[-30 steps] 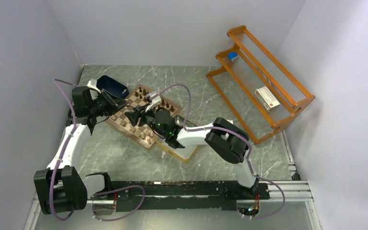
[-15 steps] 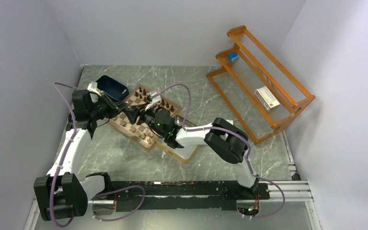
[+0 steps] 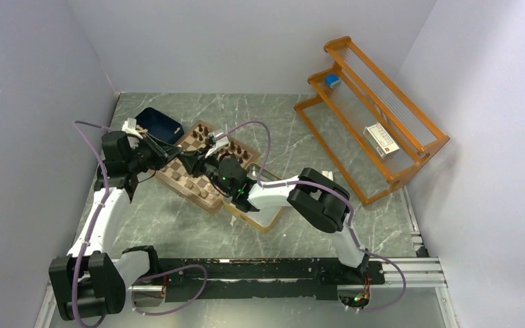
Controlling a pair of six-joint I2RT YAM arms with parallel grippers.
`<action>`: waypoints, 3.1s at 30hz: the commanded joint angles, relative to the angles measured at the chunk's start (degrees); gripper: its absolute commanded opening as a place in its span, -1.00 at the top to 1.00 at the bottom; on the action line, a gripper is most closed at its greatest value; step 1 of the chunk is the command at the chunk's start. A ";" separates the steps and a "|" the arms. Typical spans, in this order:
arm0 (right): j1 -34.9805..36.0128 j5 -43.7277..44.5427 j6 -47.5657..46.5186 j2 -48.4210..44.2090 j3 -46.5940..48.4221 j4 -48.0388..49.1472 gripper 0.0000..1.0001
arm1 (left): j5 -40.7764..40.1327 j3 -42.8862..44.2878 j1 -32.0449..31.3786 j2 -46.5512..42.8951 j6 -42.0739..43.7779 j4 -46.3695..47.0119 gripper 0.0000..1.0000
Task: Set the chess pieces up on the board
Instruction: Place the chess piece on the chessboard.
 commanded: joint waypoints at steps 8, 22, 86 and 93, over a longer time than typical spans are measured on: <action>-0.54 -0.84 -4.07 -0.24 -2.94 8.85 0.87 | 4.45 -0.81 -0.79 -5.14 -0.09 -3.28 0.61; -7.08 -25.11 -9.62 -10.85 -22.67 26.58 0.91 | 9.67 9.65 -0.78 -5.36 15.74 -17.17 -0.12; -10.98 -40.35 -5.07 -8.83 -28.99 44.35 0.88 | 24.22 6.33 -9.14 3.34 16.59 -14.41 0.49; -10.98 -39.80 -4.86 -8.84 -29.72 43.36 0.61 | 21.94 7.26 -9.14 3.19 17.60 -15.33 0.88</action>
